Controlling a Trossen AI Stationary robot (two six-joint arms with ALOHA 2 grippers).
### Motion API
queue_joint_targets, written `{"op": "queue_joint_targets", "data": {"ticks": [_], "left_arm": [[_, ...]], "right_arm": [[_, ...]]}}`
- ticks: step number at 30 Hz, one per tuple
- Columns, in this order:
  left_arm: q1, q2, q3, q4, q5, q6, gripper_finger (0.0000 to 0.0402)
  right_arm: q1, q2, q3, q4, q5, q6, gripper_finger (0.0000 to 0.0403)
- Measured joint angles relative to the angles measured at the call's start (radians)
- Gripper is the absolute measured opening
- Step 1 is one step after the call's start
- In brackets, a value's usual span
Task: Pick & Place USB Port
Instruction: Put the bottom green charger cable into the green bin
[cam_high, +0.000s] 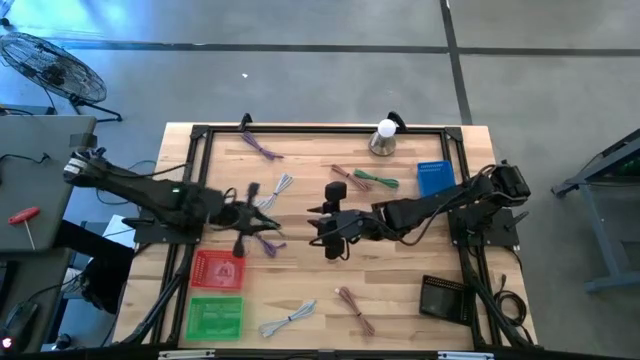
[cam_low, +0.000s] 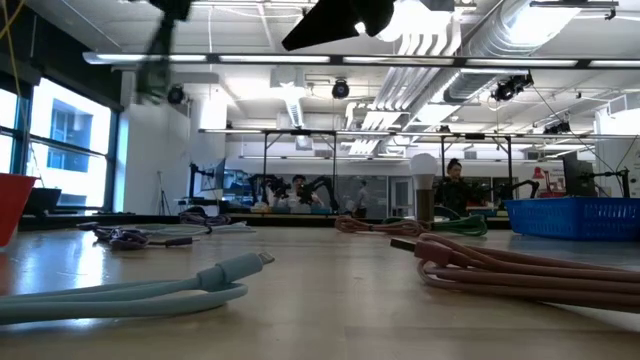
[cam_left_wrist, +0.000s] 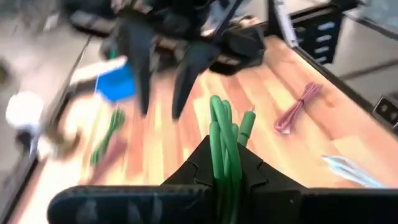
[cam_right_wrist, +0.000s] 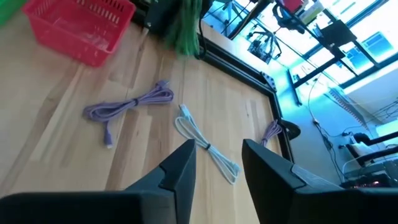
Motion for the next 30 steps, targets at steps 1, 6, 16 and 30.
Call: {"op": "queue_joint_targets", "data": {"ticks": [1,6,16,30], "left_arm": [[-0.047,-0.012,0.021,-0.06,-0.067,-0.073,0.0007],[-0.3,0.002,0.116,-0.3,-0.321,-0.349,0.0007],[-0.614,0.293,0.362,-0.475,-0.542,-0.745,0.0007],[-0.653,0.738,0.73,-1.069,-0.257,-1.632,0.0007]], "right_arm": [[0.0,0.0,0.0,-0.003,0.0,0.0,0.0123],[-0.003,0.0,0.0,-0.006,0.002,-0.008,0.0123],[-0.003,0.0,0.0,-0.007,-0.003,-0.071,0.0123],[0.002,-0.032,0.0,-0.073,-0.064,-0.059,0.0123]]}}
